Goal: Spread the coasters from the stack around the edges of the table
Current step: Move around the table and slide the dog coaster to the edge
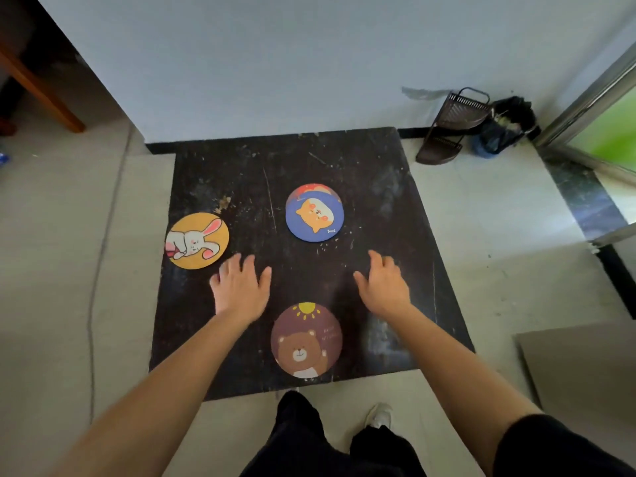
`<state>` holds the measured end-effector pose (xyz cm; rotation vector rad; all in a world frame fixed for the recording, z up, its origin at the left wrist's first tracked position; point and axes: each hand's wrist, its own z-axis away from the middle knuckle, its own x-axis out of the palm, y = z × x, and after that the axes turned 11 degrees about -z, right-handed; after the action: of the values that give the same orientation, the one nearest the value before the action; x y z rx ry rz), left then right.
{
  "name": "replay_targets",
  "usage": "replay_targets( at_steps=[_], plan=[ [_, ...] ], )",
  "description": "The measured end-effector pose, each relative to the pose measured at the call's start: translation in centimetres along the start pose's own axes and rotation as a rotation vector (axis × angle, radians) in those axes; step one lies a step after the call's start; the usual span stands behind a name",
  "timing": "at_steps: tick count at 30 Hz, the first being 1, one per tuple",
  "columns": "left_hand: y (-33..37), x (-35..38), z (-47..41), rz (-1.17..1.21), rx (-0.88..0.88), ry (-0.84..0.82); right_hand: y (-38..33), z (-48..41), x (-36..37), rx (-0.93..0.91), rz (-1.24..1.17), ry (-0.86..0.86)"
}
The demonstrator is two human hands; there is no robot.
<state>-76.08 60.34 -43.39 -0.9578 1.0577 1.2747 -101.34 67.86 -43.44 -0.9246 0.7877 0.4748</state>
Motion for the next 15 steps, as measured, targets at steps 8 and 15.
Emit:
replay_targets(
  at_steps=[8, 15],
  plan=[
    [5.2, -24.7, -8.7, 0.069, 0.333, 0.795, -11.6, -3.6, -22.0, -0.519, 0.056, 0.747],
    [14.9, -29.8, -6.5, 0.068, 0.475, 0.914, -9.7, -0.4, -31.2, -0.582, 0.186, 0.999]
  ],
)
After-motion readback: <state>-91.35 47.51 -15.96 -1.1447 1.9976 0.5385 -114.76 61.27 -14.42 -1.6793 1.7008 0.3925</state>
